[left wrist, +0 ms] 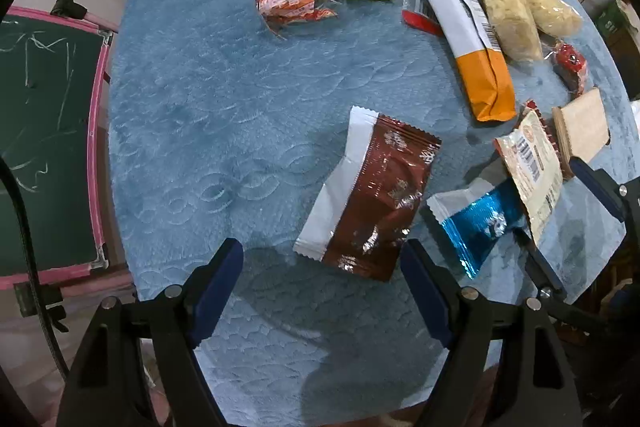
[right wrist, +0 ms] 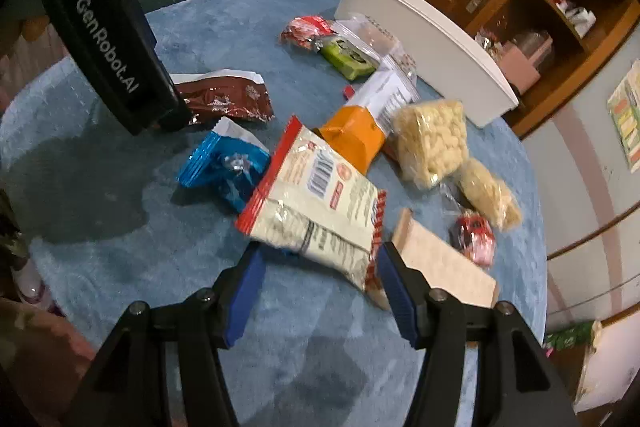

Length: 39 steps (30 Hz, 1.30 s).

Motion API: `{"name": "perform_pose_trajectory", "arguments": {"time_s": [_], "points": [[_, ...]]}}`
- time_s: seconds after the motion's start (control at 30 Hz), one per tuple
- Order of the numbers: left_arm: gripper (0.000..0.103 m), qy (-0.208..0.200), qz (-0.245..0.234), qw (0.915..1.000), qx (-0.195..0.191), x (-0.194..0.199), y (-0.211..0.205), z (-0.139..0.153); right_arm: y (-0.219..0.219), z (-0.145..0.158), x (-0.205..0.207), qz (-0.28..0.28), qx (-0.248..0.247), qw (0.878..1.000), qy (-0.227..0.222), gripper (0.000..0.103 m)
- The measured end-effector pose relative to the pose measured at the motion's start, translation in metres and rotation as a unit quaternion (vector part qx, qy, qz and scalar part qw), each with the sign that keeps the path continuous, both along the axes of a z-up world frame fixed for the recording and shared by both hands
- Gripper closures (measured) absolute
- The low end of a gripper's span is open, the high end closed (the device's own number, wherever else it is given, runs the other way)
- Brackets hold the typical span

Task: Organize snacks
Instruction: 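Grasp the brown chocolate packet with the left gripper while the right grasps the red-and-white biscuit pack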

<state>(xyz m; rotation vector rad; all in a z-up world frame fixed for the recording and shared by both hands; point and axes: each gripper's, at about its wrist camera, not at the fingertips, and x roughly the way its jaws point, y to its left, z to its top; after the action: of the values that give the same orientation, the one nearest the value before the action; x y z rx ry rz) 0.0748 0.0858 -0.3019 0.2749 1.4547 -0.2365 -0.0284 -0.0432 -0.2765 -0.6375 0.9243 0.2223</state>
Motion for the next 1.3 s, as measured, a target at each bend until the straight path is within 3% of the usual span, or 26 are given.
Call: {"name": "perform_pose_trajectory", "arguments": {"time_s": [0.1,0.13,0.17,0.37,0.5,0.67,0.73,0.83,1.0,1.3], "points": [[0.023,0.006,0.001,1.0000,0.000,0.007,0.001,-0.003,0.004,0.000,0.005,0.012,-0.002,1.000,-0.012,0.044],[0.023,0.008,0.001,1.0000,-0.001,0.009,0.001,-0.004,0.004,0.000,0.007,0.014,0.000,1.000,-0.012,0.051],[0.023,0.010,0.001,0.9999,-0.001,0.011,0.001,-0.005,0.003,0.000,0.011,0.015,0.006,1.000,-0.002,0.068],[0.024,0.026,0.009,0.9994,-0.019,0.022,0.004,-0.010,-0.017,0.017,0.027,0.004,0.068,0.997,0.031,0.079],[0.041,0.043,0.015,0.9979,-0.045,0.031,0.013,-0.014,-0.035,0.029,0.038,-0.023,0.116,0.991,0.057,0.084],[0.065,0.042,0.011,0.9977,-0.052,0.039,0.006,-0.011,-0.060,0.039,0.056,-0.074,0.181,0.977,0.088,0.089],[0.085,0.043,0.006,0.9973,-0.059,0.041,0.004,-0.008,-0.067,0.043,0.062,-0.091,0.200,0.971,0.095,0.090],[0.097,0.040,0.000,0.9965,-0.074,0.044,0.003,-0.001,-0.073,0.050,0.068,-0.105,0.220,0.965,0.099,0.091],[0.099,0.018,-0.009,0.9966,-0.080,0.045,-0.002,0.011,-0.072,0.065,0.070,-0.105,0.235,0.962,0.087,0.091],[0.100,0.029,0.015,0.9932,-0.111,0.050,-0.005,0.020,-0.074,0.076,0.067,-0.107,0.249,0.959,0.080,0.091]]}}
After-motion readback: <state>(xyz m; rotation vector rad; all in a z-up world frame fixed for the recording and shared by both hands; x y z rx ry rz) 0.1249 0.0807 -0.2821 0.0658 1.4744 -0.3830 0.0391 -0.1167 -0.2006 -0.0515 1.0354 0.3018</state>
